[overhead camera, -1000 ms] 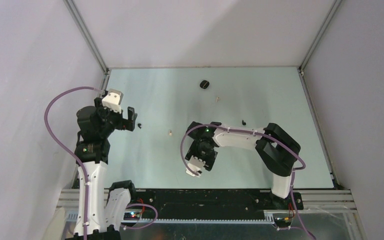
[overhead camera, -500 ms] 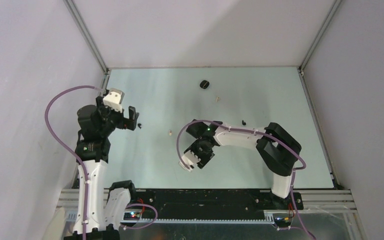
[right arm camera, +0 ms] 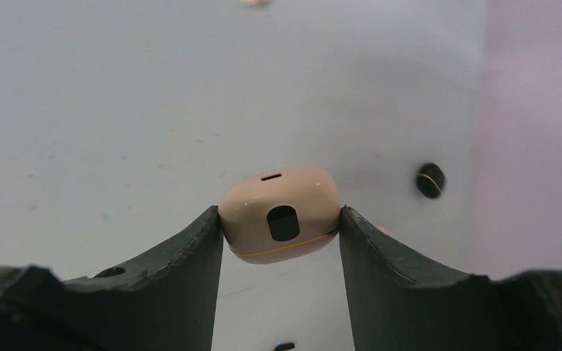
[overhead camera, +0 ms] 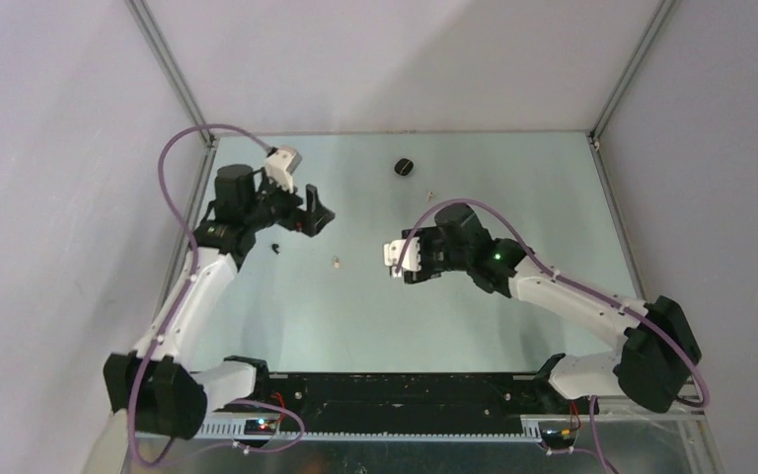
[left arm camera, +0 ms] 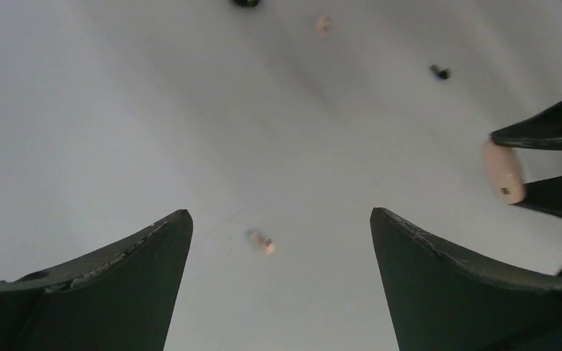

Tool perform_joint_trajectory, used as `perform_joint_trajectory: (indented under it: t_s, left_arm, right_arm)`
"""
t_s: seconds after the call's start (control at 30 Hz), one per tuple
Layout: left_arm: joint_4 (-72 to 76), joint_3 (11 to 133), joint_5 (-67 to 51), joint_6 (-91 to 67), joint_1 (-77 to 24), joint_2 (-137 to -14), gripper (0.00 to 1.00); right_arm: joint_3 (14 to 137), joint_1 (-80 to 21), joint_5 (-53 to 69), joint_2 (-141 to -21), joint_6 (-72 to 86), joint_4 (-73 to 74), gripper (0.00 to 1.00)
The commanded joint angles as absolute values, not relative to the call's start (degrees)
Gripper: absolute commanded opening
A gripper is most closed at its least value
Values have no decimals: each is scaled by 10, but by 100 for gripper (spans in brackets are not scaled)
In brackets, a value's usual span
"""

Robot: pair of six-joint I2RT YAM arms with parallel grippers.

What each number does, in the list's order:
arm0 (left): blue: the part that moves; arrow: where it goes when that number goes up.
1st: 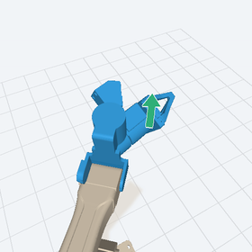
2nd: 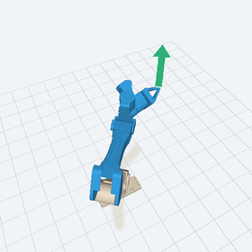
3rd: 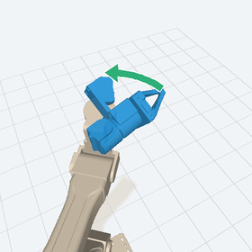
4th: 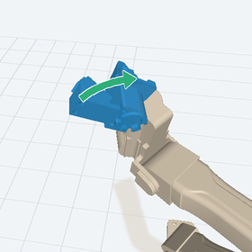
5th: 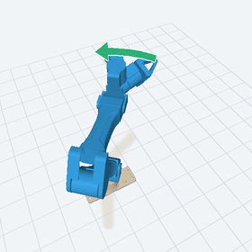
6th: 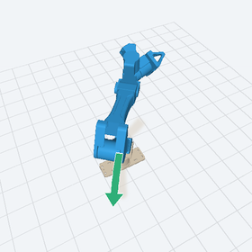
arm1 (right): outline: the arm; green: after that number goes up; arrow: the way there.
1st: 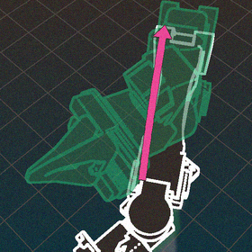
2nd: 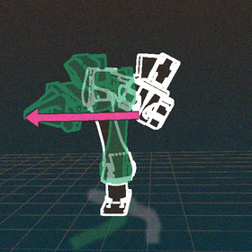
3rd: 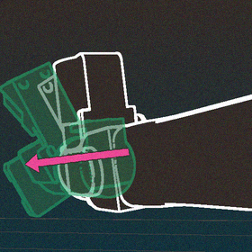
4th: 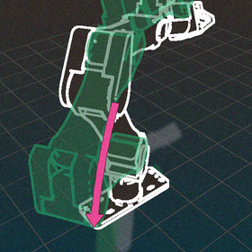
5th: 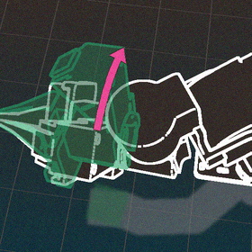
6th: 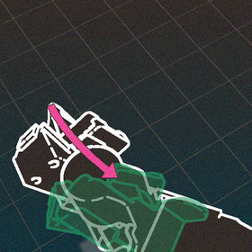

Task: Insert the wireless bluetooth earbuds into the charging case
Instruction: Pick up the charging case at the center of the board.

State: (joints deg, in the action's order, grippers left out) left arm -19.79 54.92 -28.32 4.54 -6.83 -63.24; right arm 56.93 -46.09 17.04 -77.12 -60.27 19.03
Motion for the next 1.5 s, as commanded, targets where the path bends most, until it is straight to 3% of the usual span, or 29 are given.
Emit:
perform_joint_trajectory:
  t_s: [0.0, 0.13, 0.33, 0.57, 0.97, 1.2, 1.47]
  left_arm:
    - [-115, 604, -357, -74, -119, -692, 99]
    - [-60, 622, -373, -157, -180, -748, 99]
    - [-75, 675, -400, -193, -256, -831, 99]
    - [-100, 728, -428, -203, -277, -904, 99]
    - [-47, 705, -487, -222, -288, -903, 99]
    - [-47, 700, -487, -224, -295, -913, 87]
    - [-50, 710, -495, -223, -303, -924, 66]
  right_arm:
    - [516, -439, 96, -729, -518, 37, 44]
    - [483, -428, 63, -705, -495, -61, 40]
    - [466, -424, 54, -676, -483, -86, 41]
    - [466, -431, 59, -661, -473, -79, 41]
    - [466, -435, 60, -671, -481, -75, 42]
    - [466, -442, 61, -666, -477, -77, 42]
    - [466, -449, 61, -669, -478, -76, 42]
